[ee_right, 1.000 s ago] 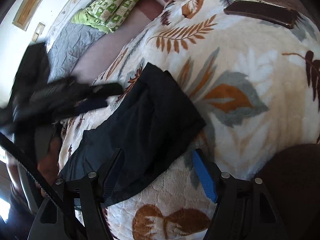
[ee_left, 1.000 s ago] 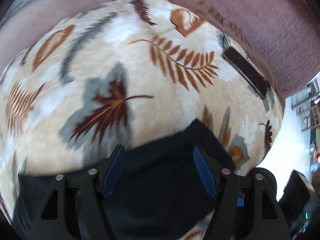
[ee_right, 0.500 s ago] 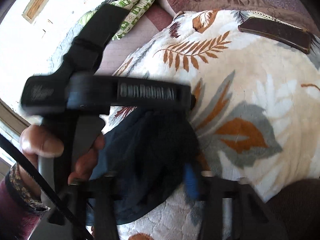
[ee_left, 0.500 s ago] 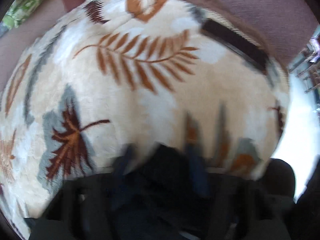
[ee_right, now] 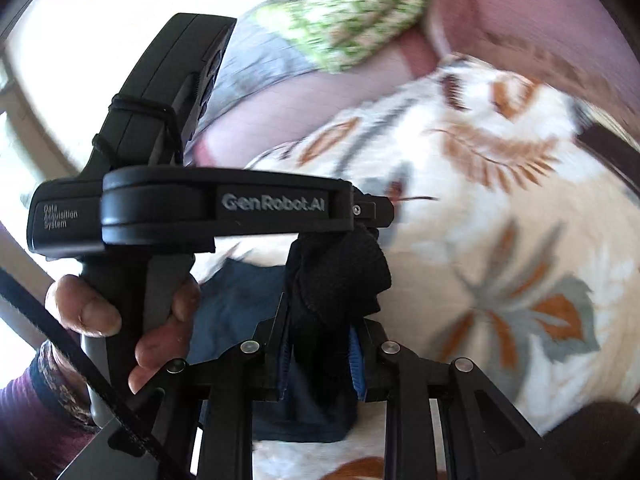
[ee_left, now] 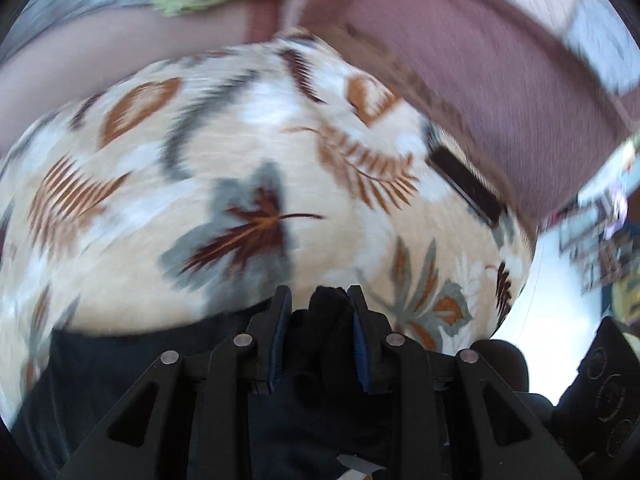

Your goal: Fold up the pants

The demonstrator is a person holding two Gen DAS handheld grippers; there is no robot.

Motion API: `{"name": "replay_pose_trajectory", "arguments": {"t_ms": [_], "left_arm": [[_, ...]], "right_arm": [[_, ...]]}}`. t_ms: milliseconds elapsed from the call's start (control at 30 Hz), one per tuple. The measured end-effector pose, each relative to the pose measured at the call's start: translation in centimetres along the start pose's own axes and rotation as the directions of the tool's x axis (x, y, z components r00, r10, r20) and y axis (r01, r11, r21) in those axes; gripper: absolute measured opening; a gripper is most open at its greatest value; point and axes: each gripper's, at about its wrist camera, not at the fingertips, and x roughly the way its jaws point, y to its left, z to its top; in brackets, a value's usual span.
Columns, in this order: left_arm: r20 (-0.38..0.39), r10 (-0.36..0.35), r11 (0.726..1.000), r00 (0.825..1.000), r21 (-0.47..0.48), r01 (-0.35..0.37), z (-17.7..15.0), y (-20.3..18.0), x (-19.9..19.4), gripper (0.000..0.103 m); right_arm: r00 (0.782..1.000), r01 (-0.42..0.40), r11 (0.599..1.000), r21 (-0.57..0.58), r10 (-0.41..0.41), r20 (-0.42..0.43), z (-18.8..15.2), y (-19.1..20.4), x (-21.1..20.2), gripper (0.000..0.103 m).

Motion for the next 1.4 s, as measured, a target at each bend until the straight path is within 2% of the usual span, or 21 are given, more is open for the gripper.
{"name": "replay_pose_trajectory", "arguments": {"t_ms": [133,200,367,567,667,733,767,900,967,1000,1067,1100,1167,1300,1400], "left_arm": [[0.051,-0.031,0.986,0.998,-0.164,0.039,-3.0,5.6,-2.4,0.027],[0.055,-0.017,0.972,0.998,-0.232,0.029,-4.7,8.3,-3.0,0.027],[0.076,-0.006,0.943,0.997,-0.33,0.031,-7.8,12.1,-3.9,0.027],[0.131,-0.024,0.913,0.991,-0.402,0.076,-11.2,14.5,-5.3,0.029],[0.167,-0.022,0.904,0.986,-0.419,0.091,-12.5,15.2,-6.5,0.038],[0.181,-0.006,0.903,0.983,-0.422,0.083,-13.0,15.5,-7.3,0.061],[0.197,0.001,0.901,0.98,-0.425,0.084,-13.4,15.8,-7.9,0.065],[0.291,0.026,0.896,0.956,-0.431,0.106,-15.0,17.4,-10.9,0.076],[0.35,0.051,0.891,0.936,-0.439,0.115,-16.1,18.5,-12.5,0.082],[0.383,0.064,0.884,0.921,-0.451,0.126,-16.9,19.4,-13.4,0.084],[0.418,0.072,0.869,0.906,-0.473,0.149,-17.9,20.6,-14.3,0.085],[0.436,0.076,0.855,0.897,-0.491,0.166,-18.6,21.5,-14.7,0.085],[0.446,0.092,0.835,0.89,-0.522,0.175,-19.5,22.8,-15.1,0.085],[0.45,0.116,0.797,0.885,-0.574,0.188,-20.9,24.7,-15.9,0.085],[0.487,0.12,0.781,0.865,-0.585,0.221,-21.2,25.3,-16.9,0.085]], "right_arm": [[0.997,-0.059,0.993,-0.104,0.053,-0.061,-0.7,4.2,2.1,0.026],[0.993,-0.081,0.986,-0.144,0.067,-0.1,-1.4,6.0,3.7,0.026],[0.979,-0.099,0.964,-0.245,0.051,-0.196,-3.5,9.8,7.9,0.026],[0.964,-0.088,0.931,-0.354,-0.009,-0.264,-5.1,11.8,11.0,0.026],[0.962,-0.072,0.916,-0.395,-0.041,-0.271,-5.4,12.1,11.6,0.026],[0.961,-0.058,0.905,-0.422,-0.064,-0.27,-5.6,12.5,11.9,0.026],[0.961,-0.049,0.899,-0.435,-0.077,-0.266,-5.6,12.6,12.1,0.026],[0.963,-0.021,0.873,-0.488,-0.114,-0.245,-5.8,13.2,12.6,0.03],[0.963,-0.026,0.863,-0.505,-0.113,-0.243,-6.4,13.8,12.4,0.049],[0.963,-0.041,0.862,-0.506,-0.101,-0.25,-6.7,14.0,12.4,0.054],[0.963,-0.061,0.855,-0.516,-0.085,-0.255,-7.4,14.6,12.4,0.063],[0.963,-0.064,0.847,-0.527,-0.085,-0.255,-7.8,15.4,12.4,0.064],[0.962,-0.079,0.815,-0.574,-0.088,-0.257,-8.9,16.9,12.5,0.068],[0.959,-0.105,0.76,-0.641,-0.093,-0.268,-10.4,18.5,10.9,0.074],[0.955,-0.145,0.786,-0.602,-0.048,-0.293,-9.2,18.7,9.7,0.074]]}}
